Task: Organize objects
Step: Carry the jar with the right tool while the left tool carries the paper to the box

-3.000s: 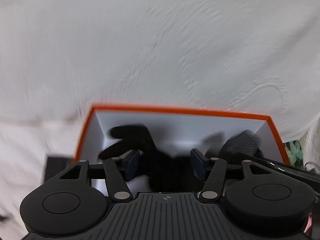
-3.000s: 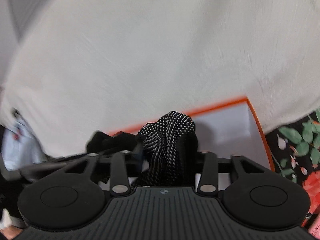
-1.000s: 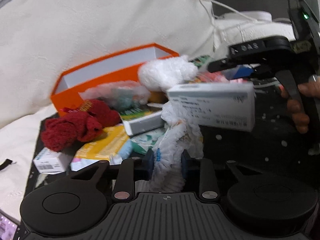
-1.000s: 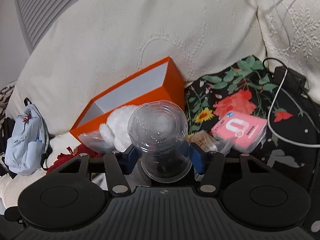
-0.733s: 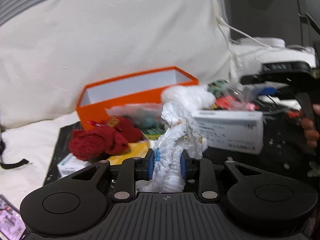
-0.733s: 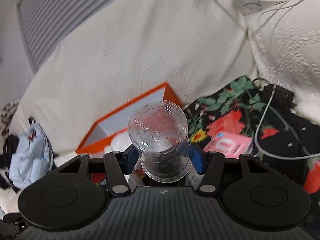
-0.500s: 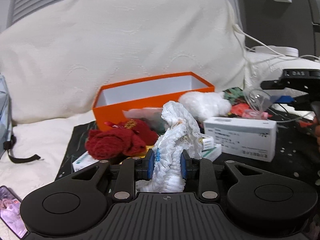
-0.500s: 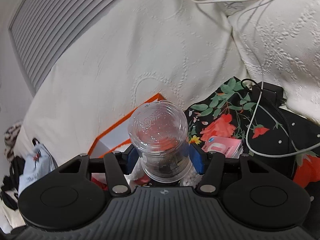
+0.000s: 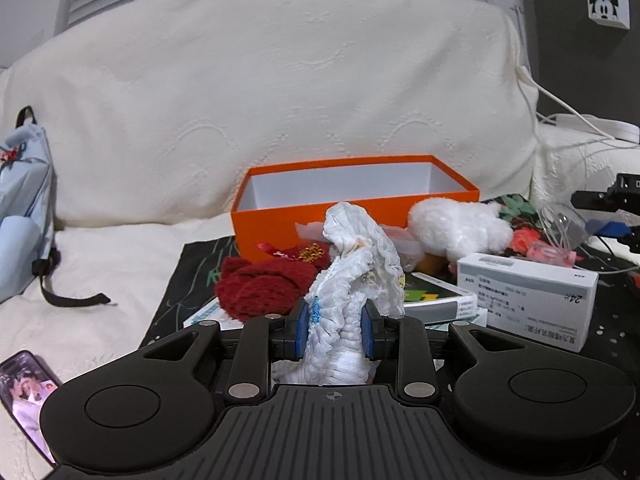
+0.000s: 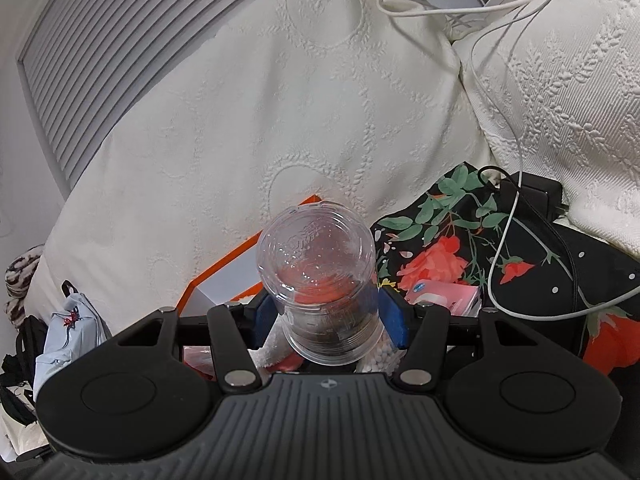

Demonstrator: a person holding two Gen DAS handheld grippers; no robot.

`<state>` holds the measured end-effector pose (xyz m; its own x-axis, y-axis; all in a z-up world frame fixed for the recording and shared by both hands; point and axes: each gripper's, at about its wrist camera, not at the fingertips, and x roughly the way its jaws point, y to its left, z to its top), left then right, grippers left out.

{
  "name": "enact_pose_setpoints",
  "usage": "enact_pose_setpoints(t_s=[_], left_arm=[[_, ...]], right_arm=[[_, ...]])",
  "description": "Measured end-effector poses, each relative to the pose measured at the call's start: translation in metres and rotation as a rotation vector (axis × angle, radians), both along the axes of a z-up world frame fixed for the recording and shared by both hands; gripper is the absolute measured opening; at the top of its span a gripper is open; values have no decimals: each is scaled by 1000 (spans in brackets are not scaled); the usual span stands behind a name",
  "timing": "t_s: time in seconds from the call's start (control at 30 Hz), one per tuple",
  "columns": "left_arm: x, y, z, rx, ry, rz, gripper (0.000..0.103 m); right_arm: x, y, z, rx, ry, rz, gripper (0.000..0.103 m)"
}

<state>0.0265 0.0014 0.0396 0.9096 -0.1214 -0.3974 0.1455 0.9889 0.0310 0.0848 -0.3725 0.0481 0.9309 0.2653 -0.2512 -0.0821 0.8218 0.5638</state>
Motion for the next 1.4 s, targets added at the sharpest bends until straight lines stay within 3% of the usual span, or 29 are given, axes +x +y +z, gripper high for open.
enact_pose_setpoints(t_s=[1.03,1.4], left_arm=[[4,3,5,-10,-23,61,83],[10,-3,25,-29,-46,28,83]], right_arm=[[-5,4,4,-5,-37,5,61],[-6,6,5,24,-39,34,61]])
